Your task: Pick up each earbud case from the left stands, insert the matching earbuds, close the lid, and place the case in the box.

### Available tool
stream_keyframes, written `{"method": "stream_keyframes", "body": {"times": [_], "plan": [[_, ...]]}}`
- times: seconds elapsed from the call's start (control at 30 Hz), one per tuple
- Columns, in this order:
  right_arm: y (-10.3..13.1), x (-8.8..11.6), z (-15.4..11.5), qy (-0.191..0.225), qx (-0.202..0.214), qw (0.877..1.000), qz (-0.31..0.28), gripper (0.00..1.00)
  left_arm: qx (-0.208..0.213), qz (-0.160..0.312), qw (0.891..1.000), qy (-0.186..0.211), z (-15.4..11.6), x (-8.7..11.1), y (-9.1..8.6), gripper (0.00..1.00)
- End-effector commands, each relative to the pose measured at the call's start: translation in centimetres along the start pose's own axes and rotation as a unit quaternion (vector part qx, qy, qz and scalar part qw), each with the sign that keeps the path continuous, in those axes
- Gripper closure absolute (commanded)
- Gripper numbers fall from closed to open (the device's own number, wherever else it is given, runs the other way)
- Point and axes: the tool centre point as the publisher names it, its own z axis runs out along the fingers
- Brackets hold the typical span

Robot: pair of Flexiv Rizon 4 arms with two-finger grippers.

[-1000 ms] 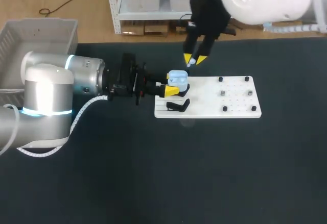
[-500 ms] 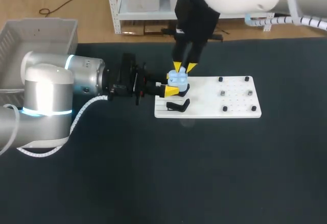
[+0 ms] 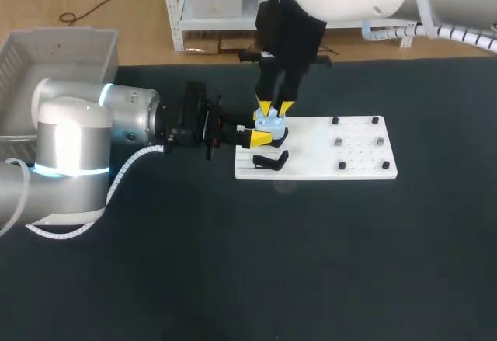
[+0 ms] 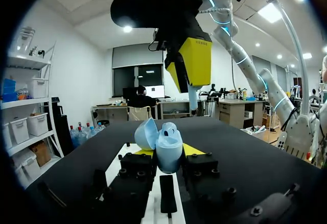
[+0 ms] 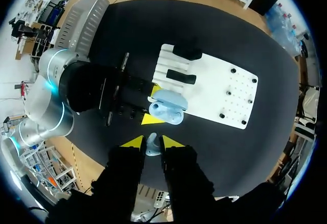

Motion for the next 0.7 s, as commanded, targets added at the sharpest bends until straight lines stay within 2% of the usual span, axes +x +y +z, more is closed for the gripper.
{"method": "stream_keyframes", "body": {"times": [0.03, 0.17, 0.47, 0.7], "plan": [[-0.03, 0.05, -0.03, 0.000, 0.000, 1.000, 0.000, 1.00, -0.001, 0.000, 1.000, 0.001, 0.01, -0.03, -0.06, 1.00], [-0.01, -0.05, -0.01, -0.004, 0.004, 1.000, -0.004, 1.00, -0.001, 0.000, 1.000, 0.001, 0.01, -0.03, -0.06, 1.00], [0.40, -0.59, 0.08, -0.034, 0.027, 0.997, -0.060, 1.00, -0.001, 0.000, 1.000, 0.001, 0.01, -0.03, -0.06, 1.00], [0.64, -0.65, 0.15, -0.028, 0.031, 0.994, -0.102, 1.00, -0.001, 0.000, 1.000, 0.001, 0.01, -0.03, -0.06, 1.00]]}}
